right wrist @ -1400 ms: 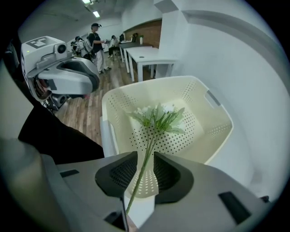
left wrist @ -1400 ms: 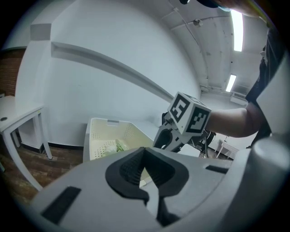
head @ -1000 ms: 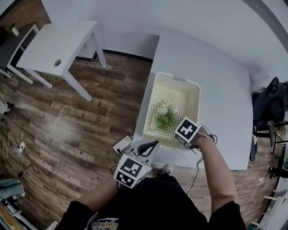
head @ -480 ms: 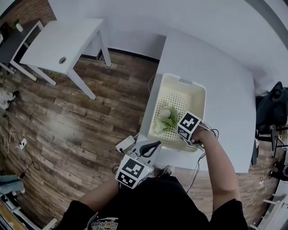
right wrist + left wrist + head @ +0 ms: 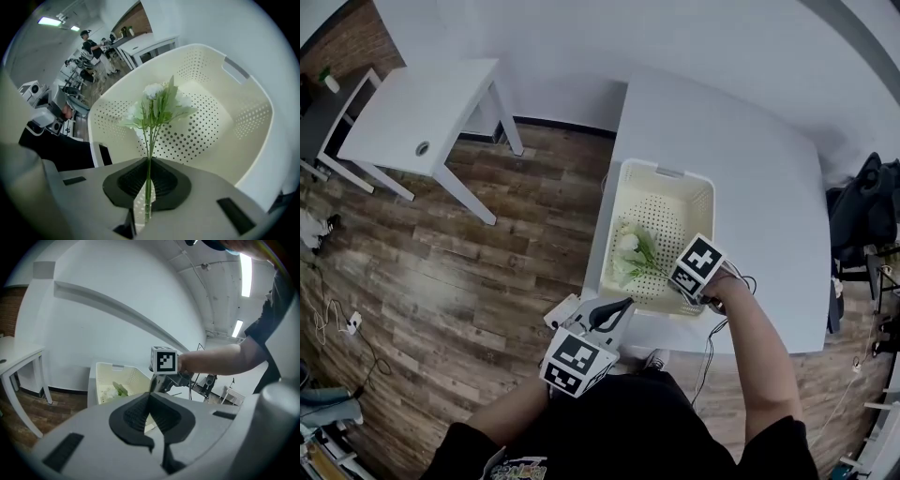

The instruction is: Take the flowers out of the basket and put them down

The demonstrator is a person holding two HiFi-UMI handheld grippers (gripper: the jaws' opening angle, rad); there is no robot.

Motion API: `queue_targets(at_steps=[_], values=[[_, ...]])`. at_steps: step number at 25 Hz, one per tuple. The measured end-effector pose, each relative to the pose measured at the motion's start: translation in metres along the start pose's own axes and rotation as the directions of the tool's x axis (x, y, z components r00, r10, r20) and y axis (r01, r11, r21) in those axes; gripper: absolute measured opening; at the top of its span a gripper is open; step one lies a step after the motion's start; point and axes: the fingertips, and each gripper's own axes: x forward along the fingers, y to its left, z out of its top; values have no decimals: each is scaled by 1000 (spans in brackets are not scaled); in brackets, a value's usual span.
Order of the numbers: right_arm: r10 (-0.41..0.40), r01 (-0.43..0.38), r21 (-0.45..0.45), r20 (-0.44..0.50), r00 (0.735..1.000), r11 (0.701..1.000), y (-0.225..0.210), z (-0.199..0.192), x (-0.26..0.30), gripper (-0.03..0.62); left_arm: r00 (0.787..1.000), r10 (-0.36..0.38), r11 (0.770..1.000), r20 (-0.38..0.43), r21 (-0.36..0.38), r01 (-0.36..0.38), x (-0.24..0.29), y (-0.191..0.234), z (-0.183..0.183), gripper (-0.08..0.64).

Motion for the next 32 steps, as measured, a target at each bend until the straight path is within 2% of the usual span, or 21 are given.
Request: queue_targets(at_steps=[3, 6, 8, 10, 13, 15, 18, 19, 21, 23, 25, 30, 32], values=[[-2, 0, 24, 84, 996, 1000, 0, 1, -11, 34, 1000, -14, 1000, -4, 11, 14, 3, -9, 0, 6], [-15, 6, 50, 188, 982, 999, 2, 2, -27, 34, 1000, -26, 999, -8, 24, 26, 5, -17, 1, 6], [-21, -3, 82, 285, 958, 997, 3, 6, -41, 34, 999, -35, 999, -11, 33, 35, 6, -21, 1, 6], [-31, -18, 121, 391, 920, 993, 2, 10, -56, 34, 999, -43, 998, -14, 43, 43, 7, -25, 2, 6], [-65, -47, 185, 556, 829, 982, -1, 10, -82, 34, 998, -58, 996, -20, 62, 59, 9, -34, 1, 6], [-91, -85, 226, 667, 740, 970, -1, 6, -101, 34, 997, -68, 995, -23, 74, 70, 10, -40, -1, 6], [-146, -148, 282, 799, 583, 948, -3, -8, -132, 34, 996, -82, 993, -22, 87, 83, 11, -49, 0, 6], [-178, -155, 305, 823, 539, 940, -4, -16, -140, 34, 996, -88, 992, -23, 93, 90, 11, -52, 0, 6], [-255, -150, 361, 846, 468, 920, -7, -36, -154, 34, 994, -106, 989, -24, 105, 108, 12, -61, 1, 6], [-330, -146, 418, 850, 411, 896, -11, -57, -165, 34, 992, -127, 984, -27, 122, 129, 13, -71, 2, 6], [-395, -140, 470, 843, 366, 872, -16, -80, -173, 34, 988, -148, 978, -37, 141, 152, 18, -84, 3, 6], [-527, -133, 574, 805, 274, 808, -41, -144, -187, 34, 979, -194, 963, -60, 180, 201, 41, -122, 6, 6], [-551, -153, 594, 796, 249, 789, -53, -167, -189, 34, 976, -210, 958, -64, 187, 219, 54, -139, 7, 6]])
